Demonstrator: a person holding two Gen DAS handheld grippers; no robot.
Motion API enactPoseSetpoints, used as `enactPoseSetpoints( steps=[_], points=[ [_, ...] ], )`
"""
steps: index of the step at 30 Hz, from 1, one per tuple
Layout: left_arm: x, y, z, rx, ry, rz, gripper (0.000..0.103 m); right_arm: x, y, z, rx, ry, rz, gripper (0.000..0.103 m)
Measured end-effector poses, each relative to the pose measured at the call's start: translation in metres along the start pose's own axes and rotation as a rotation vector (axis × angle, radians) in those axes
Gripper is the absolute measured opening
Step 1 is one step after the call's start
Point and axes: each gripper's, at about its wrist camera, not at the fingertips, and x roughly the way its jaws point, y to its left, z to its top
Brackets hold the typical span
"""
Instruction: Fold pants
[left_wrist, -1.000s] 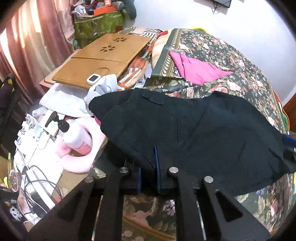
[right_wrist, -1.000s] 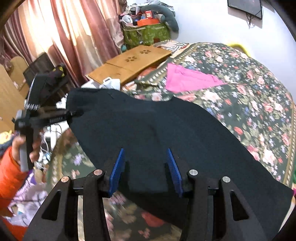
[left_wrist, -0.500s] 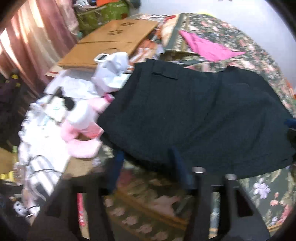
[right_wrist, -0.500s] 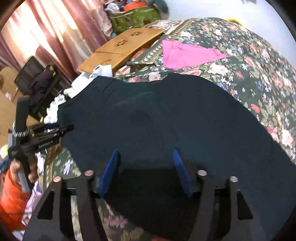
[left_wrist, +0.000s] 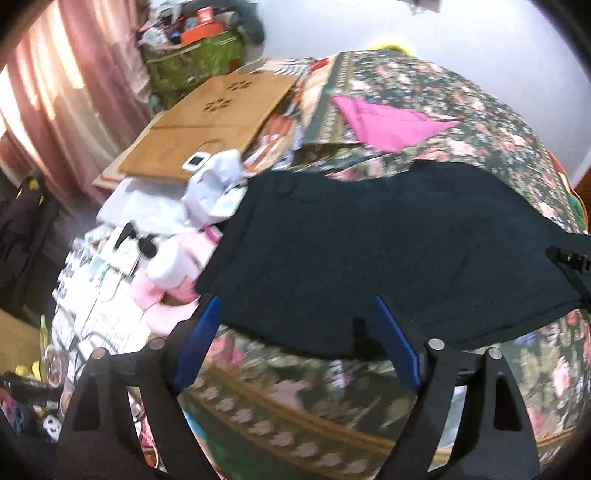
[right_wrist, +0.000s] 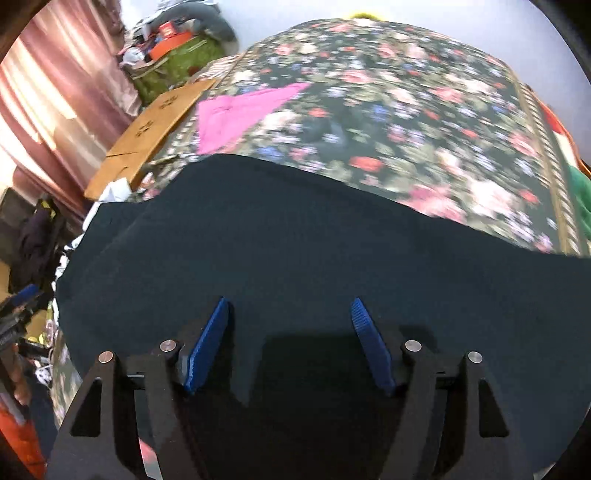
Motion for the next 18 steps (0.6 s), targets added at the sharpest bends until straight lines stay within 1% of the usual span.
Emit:
enactPoseSetpoints(
  steps=[3,7,10,13,15,18],
  points=[
    [0.003,-0.028,0.012,0.055,-0.004,-0.015,0.086,-0.016,-0.02,-0.02,0.022,-0.007,-0.002,0.078],
    [0.012,-0.068,0.027,0.125,0.01,-0.06,0.087,-0.038,-0.047,-0.043,0.11,-0.024,-0.006,0.078],
    [0.021,-0.1,0.036,0.176,0.031,-0.105,0.088,-0.058,-0.062,-0.063,0.188,-0.06,-0.033,0.078],
    [0.028,-0.133,0.041,0.241,0.05,-0.131,0.088,-0.084,-0.072,-0.083,0.241,-0.136,-0.03,0.078],
    [0.032,-0.157,0.044,0.298,0.061,-0.146,0.088,-0.098,-0.081,-0.095,0.3,-0.171,-0.04,0.079],
    [0.036,-0.185,0.043,0.36,0.08,-0.179,0.088,-0.106,-0.099,-0.112,0.403,-0.189,-0.016,0.079]
  ],
)
